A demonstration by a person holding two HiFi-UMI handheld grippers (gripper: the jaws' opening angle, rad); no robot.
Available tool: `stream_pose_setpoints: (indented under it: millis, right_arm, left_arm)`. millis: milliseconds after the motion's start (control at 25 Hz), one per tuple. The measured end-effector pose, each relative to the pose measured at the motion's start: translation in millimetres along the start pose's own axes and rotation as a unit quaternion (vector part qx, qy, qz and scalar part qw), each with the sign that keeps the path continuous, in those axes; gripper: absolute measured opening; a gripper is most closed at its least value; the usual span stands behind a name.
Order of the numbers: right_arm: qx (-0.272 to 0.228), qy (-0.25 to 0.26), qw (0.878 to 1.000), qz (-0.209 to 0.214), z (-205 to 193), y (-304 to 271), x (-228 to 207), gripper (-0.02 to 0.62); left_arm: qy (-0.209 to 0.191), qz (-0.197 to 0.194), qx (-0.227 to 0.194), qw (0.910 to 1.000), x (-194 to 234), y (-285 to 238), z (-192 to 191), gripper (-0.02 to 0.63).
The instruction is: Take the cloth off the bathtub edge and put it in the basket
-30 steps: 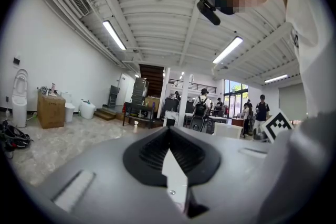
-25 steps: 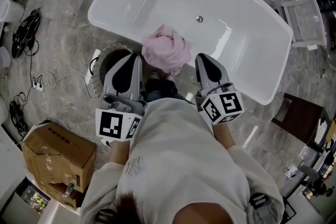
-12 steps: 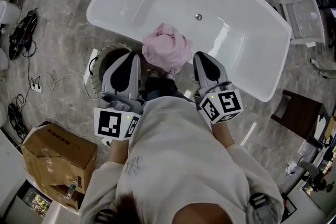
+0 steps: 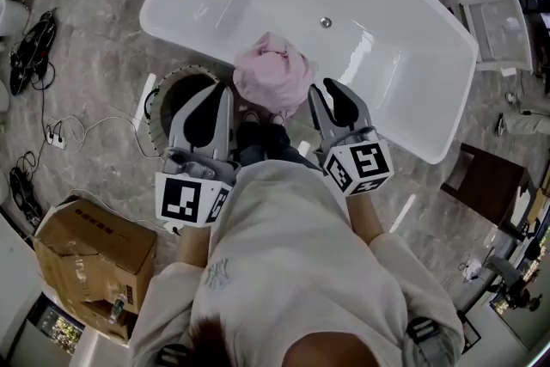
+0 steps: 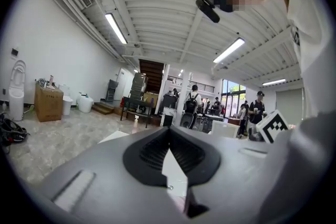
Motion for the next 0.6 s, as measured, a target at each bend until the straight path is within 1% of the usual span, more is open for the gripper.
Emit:
stream_pose_setpoints:
  millis: [200, 400, 480, 600]
  right_arm:
    - [0.03, 0.006, 1.0, 0.005, -14.7, -24.2, -6.8, 0.133]
    - [0.083, 0.015, 0.996, 0.011, -39.0, -55.4, -16.6, 0.215]
    - [0.1, 0.014, 0.995, 0.012, -50.1, -66.7, -20.1, 0.225]
    - [0.12, 0.015, 0.993, 0.017, -65.4, -83.3, -22.5, 0.26]
  left_arm:
    - [0.0, -0.006, 0.01, 0.9999, 6.6, -5.3, -10.2, 0.014]
    - [0.0, -0.004, 0.02, 0.9998, 12.7, -12.3, -26.8, 0.014]
    - [-0.002, -0.003, 0.028, 0.9996, 14.6, -16.0, -36.0, 0.014]
    - [0.001, -0.005, 0.04, 0.9992, 18.0, -22.8, -51.0, 0.014]
Point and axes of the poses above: the fingertips, and each gripper's own axes: y backward along the fingers, x to its left, z out of its top, the point moved 10 cm from there along y, backward along the fingers, and after that the axes turned 6 degrees about x, right-handed, at the moved point
